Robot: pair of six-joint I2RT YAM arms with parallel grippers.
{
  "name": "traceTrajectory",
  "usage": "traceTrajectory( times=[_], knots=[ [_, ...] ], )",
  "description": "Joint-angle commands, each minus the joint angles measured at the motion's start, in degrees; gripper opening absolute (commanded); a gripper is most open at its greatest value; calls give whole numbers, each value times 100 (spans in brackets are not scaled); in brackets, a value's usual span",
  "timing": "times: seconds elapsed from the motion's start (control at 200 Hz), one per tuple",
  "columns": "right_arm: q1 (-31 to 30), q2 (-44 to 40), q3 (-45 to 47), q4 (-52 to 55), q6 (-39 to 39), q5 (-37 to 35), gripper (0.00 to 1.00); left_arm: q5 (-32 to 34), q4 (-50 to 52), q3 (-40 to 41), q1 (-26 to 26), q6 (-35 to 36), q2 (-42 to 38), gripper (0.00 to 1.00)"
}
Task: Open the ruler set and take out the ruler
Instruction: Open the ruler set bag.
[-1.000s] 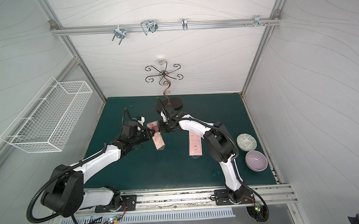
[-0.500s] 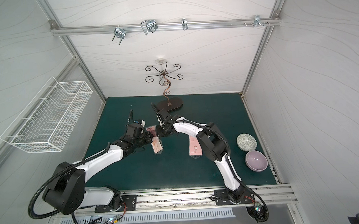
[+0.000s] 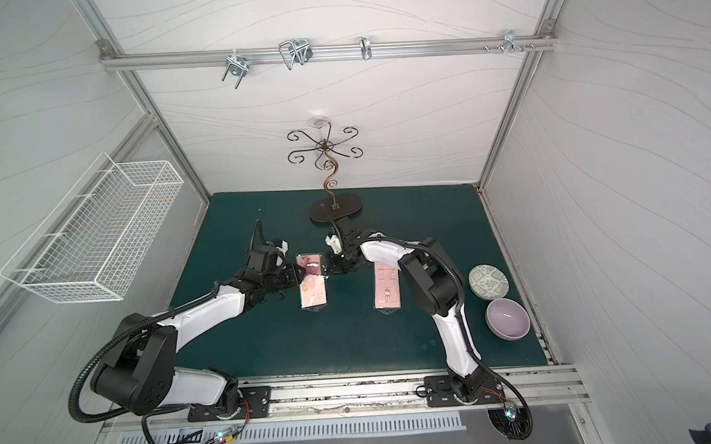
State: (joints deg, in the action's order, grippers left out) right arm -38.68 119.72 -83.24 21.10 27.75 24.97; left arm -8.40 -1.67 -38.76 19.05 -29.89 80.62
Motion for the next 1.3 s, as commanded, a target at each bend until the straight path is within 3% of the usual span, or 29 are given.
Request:
traceTrajectory(
  times=[0.0, 0.06, 0.135, 0.26, 0.38, 0.535, 0.865, 1.0, 1.04, 1.216, 1.296],
  knots=[
    [295, -505, 499, 55, 268, 838, 0, 110, -241, -159, -173, 74, 76, 71],
    [299, -776, 706, -18, 352, 982, 0, -46, -97, -295, -179, 103, 53, 69],
    [341, -1056, 942, -189, 596, 1164, 0, -327, 123, -469, -173, -5, -23, 60],
    [362, -1366, 1218, -542, 891, 1425, 0, -1150, -29, -532, -44, -84, -191, 53],
    [393, -1564, 1421, -978, 1052, 1642, 0, -1298, 154, -751, 341, 376, -62, 61],
    [413, -1787, 1566, -1295, 1205, 1657, 0, -1577, 436, -996, 482, 361, 248, 76],
    [453, -1761, 1789, -1727, 1186, 1712, 0, -1602, 409, -1222, 767, 482, 753, 76],
    [475, -1720, 1786, -1746, 1205, 1725, 0, -1430, 440, -1213, 844, 561, 944, 71],
    [477, -1708, 1770, -1720, 1171, 1728, 0, -1434, 436, -1217, 846, 572, 1009, 68],
    [511, -1739, 1790, -1634, 1123, 1711, 0, -1012, 787, -1166, 840, 634, 995, 27],
    [523, -1774, 1803, -1587, 1047, 1659, 0, -715, 916, -1149, 837, 633, 965, 19]
  ],
)
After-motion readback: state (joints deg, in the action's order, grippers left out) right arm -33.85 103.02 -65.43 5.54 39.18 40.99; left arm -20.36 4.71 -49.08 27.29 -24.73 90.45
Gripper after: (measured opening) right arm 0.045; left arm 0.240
